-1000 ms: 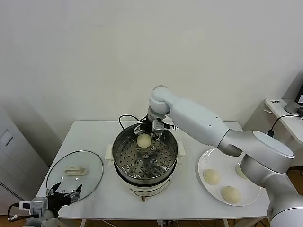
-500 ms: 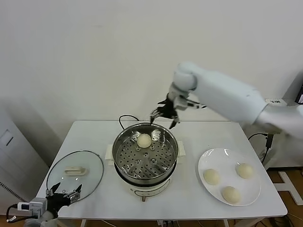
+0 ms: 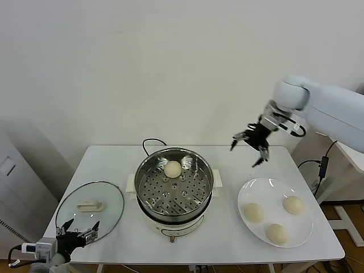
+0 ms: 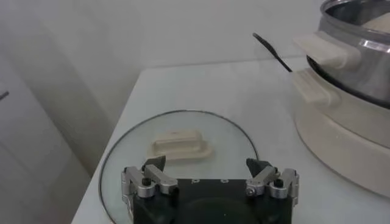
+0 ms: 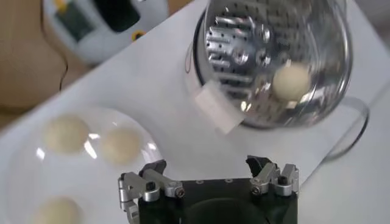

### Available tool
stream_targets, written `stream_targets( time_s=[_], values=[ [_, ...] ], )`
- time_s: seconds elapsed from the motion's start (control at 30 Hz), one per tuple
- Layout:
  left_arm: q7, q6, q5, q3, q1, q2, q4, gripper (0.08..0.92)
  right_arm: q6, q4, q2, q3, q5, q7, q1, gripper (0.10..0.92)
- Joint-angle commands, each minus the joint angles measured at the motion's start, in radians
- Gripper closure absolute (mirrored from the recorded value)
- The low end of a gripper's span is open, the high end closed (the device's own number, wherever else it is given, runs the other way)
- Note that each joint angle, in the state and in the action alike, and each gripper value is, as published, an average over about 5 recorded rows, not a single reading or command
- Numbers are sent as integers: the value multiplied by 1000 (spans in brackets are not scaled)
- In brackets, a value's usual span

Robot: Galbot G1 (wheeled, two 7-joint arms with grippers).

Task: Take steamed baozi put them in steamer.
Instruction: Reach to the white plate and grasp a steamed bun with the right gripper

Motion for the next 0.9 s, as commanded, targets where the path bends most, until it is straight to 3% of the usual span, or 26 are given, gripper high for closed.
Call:
stream_targets(
  time_s=[0.03, 0.37, 0.9],
  values=[
    [-2, 7, 4, -2, 1, -8, -6, 177, -224, 46, -136, 55, 26, 51, -192, 203],
    [-5, 12, 13, 0, 1, -23, -6, 177, -224, -37, -106, 242, -100, 76, -453, 203],
    [-5, 10, 14, 0, 3, -24, -2, 177, -220, -103, -61, 353, -191, 108, -602, 203]
  ],
)
